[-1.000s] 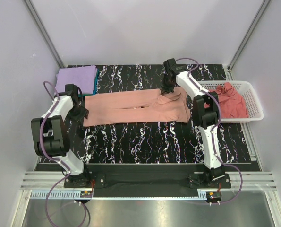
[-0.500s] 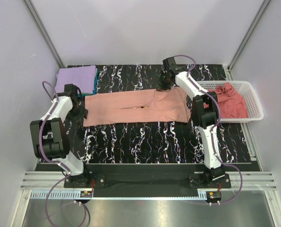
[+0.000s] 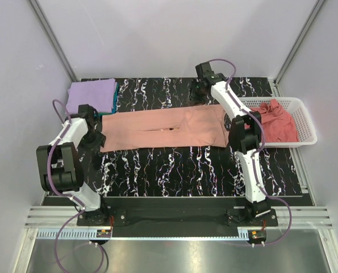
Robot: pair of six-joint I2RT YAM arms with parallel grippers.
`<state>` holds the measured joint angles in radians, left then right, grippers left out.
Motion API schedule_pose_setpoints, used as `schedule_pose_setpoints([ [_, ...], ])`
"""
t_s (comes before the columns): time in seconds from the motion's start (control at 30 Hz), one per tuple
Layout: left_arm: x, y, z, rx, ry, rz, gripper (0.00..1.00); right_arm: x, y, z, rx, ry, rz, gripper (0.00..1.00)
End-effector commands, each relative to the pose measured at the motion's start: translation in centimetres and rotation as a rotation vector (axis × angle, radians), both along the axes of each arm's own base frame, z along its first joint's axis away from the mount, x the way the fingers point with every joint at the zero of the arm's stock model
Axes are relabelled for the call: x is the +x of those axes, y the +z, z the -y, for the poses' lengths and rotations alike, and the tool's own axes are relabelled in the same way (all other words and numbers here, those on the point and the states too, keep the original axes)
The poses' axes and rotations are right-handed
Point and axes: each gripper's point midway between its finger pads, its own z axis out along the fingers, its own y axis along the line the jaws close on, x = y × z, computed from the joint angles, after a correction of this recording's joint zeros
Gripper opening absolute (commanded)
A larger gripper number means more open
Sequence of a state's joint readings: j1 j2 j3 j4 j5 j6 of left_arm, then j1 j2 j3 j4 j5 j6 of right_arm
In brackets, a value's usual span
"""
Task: Fold and stack the t-shirts
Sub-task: Fold the tshirt
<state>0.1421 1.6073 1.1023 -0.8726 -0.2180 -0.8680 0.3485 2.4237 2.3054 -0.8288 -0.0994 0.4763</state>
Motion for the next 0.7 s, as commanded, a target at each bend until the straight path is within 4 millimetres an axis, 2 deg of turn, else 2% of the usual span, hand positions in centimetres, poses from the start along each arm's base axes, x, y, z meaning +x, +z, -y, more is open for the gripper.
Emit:
schedule_pose_setpoints([
  [0.0,-0.1,-0.2,0.1,0.0,-0.035,0.029,0.58,-2.6,4.8,4.1,-0.084,-0.049,-0.012,0.48],
  [0.03,-0.5,-0.7,0.4,-0.014,-0.041,0.021,0.58,-3.3,4.7,4.6,-0.086,-0.049,-0.032,0.45],
  [0.07,-0.6,-1.0,1.0,-0.044,-0.062,0.028,0.57,-4.8,3.5,5.0,-0.089,-0.04,-0.091,0.41],
  [0.1,-0.1,-1.2,1.3,-0.059,-0.077,0.054,0.57,-5.9,3.1,5.5,-0.1,-0.035,-0.121,0.35],
  [0.13,-0.2,-1.5,1.6,-0.072,-0.088,0.056,0.57,-6.8,4.0,6.0,-0.106,-0.026,-0.117,0.33],
  [0.17,-0.7,-2.0,1.8,-0.08,-0.095,0.041,0.57,-8.7,2.4,6.5,-0.123,-0.016,-0.177,0.32],
  [0.2,-0.9,-2.3,1.8,-0.081,-0.098,0.031,0.57,-9.7,3.3,6.7,-0.12,-0.01,-0.171,0.32],
  [0.23,-1.1,-2.5,1.8,-0.083,-0.101,0.023,0.57,-10.6,3.1,7.0,-0.127,-0.004,-0.188,0.33],
  [0.27,-1.1,-2.6,1.8,-0.08,-0.104,0.022,0.57,-12.2,1.9,7.6,-0.145,-0.004,-0.235,0.33],
  [0.3,-1.2,-2.8,1.7,-0.079,-0.103,0.012,0.57,-12.9,2.8,7.9,-0.145,-0.008,-0.217,0.36],
  [0.33,-1.2,-3.0,1.7,-0.076,-0.103,0.009,0.58,-13.4,2.7,8.2,-0.152,-0.012,-0.218,0.37],
  [0.37,-1.1,-3.0,1.4,-0.063,-0.096,0.01,0.58,-14.6,1.8,8.8,-0.163,-0.012,-0.245,0.38],
  [0.4,-1.1,-3.2,1.2,-0.057,-0.089,0.005,0.59,-14.9,2.4,8.8,-0.157,-0.009,-0.224,0.39],
  [0.53,-0.3,-3.4,0.5,-0.044,-0.044,0.017,0.6,-17.7,1.2,9.9,-0.191,0.014,-0.288,0.46],
  [0.6,-0.1,-3.5,0.3,-0.055,-0.025,0.023,0.6,-18.4,1.7,10.4,-0.196,-0.004,-0.267,0.49],
  [0.67,0.5,-3.5,0.4,-0.065,-0.012,0.054,0.6,-19.0,0.8,11.0,-0.212,-0.028,-0.265,0.51],
])
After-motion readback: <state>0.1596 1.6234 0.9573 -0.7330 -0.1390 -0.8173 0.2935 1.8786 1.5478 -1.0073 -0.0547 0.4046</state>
